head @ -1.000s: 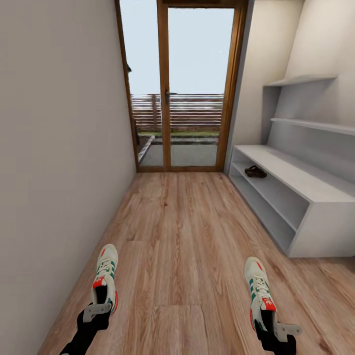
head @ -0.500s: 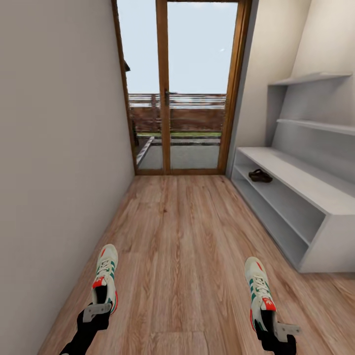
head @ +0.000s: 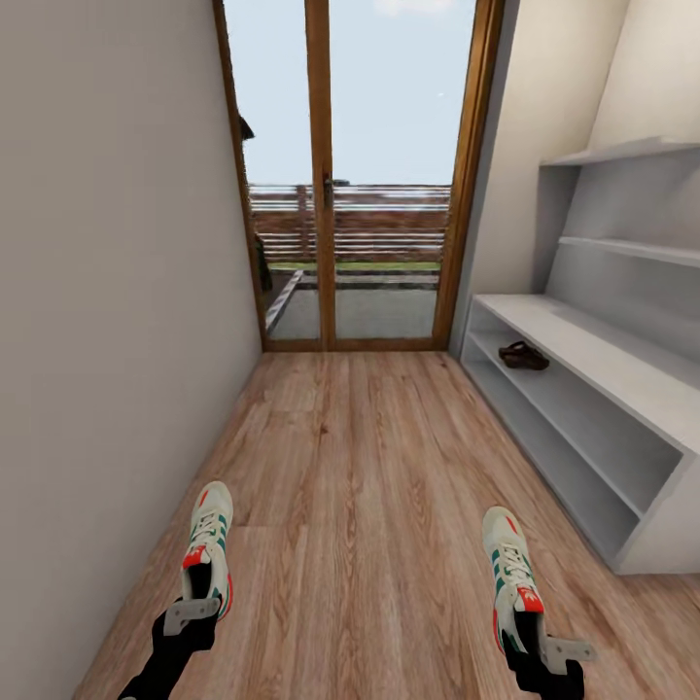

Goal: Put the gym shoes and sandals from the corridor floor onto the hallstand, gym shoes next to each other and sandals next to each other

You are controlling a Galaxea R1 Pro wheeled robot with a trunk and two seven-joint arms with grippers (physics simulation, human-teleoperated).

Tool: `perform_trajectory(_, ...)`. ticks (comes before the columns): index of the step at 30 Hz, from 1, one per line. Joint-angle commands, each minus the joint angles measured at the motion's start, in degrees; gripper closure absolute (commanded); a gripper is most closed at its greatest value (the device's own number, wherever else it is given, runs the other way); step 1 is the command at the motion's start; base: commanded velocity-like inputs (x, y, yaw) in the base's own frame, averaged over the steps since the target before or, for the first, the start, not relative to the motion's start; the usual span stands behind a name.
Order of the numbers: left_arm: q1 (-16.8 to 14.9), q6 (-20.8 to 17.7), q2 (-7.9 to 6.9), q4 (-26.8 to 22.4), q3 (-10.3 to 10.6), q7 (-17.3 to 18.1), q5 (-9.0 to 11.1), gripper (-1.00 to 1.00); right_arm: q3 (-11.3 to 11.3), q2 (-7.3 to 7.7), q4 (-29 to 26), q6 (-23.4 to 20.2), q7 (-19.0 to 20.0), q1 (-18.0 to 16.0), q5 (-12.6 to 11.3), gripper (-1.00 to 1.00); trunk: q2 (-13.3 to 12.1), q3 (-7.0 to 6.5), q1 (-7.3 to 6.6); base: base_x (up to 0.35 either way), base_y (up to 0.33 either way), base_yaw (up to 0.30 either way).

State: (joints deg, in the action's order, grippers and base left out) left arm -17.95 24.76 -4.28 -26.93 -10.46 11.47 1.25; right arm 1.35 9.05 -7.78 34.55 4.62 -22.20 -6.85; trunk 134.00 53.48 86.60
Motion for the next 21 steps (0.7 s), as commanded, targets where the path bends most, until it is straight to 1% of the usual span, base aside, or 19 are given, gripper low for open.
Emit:
perform_trajectory(1,-0.1,0.1,0.04,0.0,-0.3,0.6,0.2,1.00,0.1,0.00,0.0,0.2,0.5,0.0,-0.5,1.00,0.0,0.05,0.02,0.338,0.000,0.000)
perform_trajectory(21,0.0,0.1,0.06,0.0,-0.3,0.6,0.2,1.00,0.1,0.00,0.0,0.2,0.5,0.0,-0.6,1.00,0.0,0.05,0.02,0.339,0.000,0.000)
